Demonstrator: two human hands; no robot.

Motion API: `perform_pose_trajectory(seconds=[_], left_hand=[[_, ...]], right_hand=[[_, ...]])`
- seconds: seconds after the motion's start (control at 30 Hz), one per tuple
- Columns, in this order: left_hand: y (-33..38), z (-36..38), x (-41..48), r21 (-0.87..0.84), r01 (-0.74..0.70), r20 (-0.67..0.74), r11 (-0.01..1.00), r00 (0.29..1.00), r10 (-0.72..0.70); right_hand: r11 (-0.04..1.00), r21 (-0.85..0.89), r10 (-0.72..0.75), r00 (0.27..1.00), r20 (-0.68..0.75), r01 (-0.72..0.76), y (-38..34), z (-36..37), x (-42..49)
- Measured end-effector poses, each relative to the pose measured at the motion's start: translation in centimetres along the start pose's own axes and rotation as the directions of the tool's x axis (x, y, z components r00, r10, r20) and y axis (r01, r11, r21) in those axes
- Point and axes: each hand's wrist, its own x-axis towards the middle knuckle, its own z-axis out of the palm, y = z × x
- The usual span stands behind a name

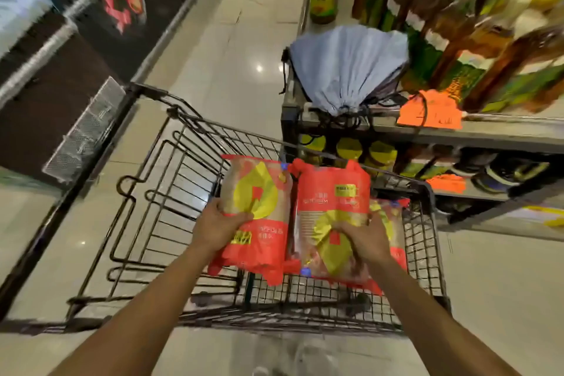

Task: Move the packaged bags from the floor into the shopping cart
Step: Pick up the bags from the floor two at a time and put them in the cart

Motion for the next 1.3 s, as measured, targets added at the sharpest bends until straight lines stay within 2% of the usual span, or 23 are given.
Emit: perform_pose_trajectory(seconds=[0.1,0.2,0.3,0.47,0.53,0.63,0.73,0.83,0.9,0.97,1.03,1.1,1.23,1.3], left_hand=[[-3.1,4.3,6.4,-0.019,0.127,0.022,0.992,0.992,-0.126],[-4.5,7.5,10.7,0.032,0.203,-0.013,0.979,0.979,-0.202],[-4.9,9.2,13.5,0.036,0.202,-0.01,0.979,0.979,-0.202],[-6.1,9.9,16.3,0.133,0.202,0.081,0.97,0.974,-0.214],[-6.8,9.4,16.5,0.269,0.138,0.089,0.953,0.982,-0.168],[-4.0,7.6,14.9,0.424,-0.026,0.142,0.906,0.989,-0.038],[1.8,5.1,11.8,0.513,-0.278,0.269,0.812,0.951,0.156],[8.2,1.8,7.4,0.632,-0.489,0.311,0.601,0.871,0.381],[12.0,-0.7,3.9,0.688,-0.588,0.306,0.424,0.766,0.566],[14.4,-3.0,0.9,0.697,-0.654,0.316,0.295,0.649,0.692],[16.3,-5.0,-2.2,0.681,-0.697,0.341,0.224,0.572,0.746],[17.2,-6.4,-5.2,0.668,-0.731,0.383,0.136,0.495,0.78],[17.7,-7.0,-10.8,0.57,-0.821,0.502,-0.043,0.306,0.809],[17.8,-6.0,-13.4,0.515,-0.845,0.541,-0.144,0.19,0.819]], right_hand=[[0.994,-0.049,0.103,0.995,0.015,-0.103,1.6,1.9,4.8],[0.983,-0.068,0.173,0.985,-0.005,-0.173,4.8,3.6,9.7],[0.972,-0.115,0.203,0.979,-0.029,-0.205,8.7,5.3,14.0],[0.938,-0.246,0.25,0.968,-0.009,-0.244,8.8,6.2,15.0],[0.919,-0.331,0.223,0.975,-0.016,-0.216,8.3,6.3,14.6],[0.792,-0.583,0.175,0.982,-0.074,-0.185,2.8,6.4,10.8],[0.648,-0.761,-0.028,1.0,0.009,0.025,-2.5,6.4,6.9],[0.493,-0.824,-0.356,0.929,0.102,0.279,-8.2,6.6,2.6],[0.408,-0.84,-0.488,0.863,0.13,0.357,-12.0,6.4,-1.0],[0.338,-0.863,-0.617,0.781,0.098,0.376,-14.9,5.5,-4.9],[0.323,-0.88,-0.687,0.726,0.034,0.347,-16.4,4.4,-8.8],[0.331,-0.898,-0.699,0.715,-0.028,0.289,-16.6,2.9,-12.7],[0.417,-0.903,-0.678,0.697,-0.233,0.104,-14.1,-0.3,-20.5],[0.474,-0.881,-0.647,0.678,-0.349,-0.001,-12.1,-2.2,-24.9]])
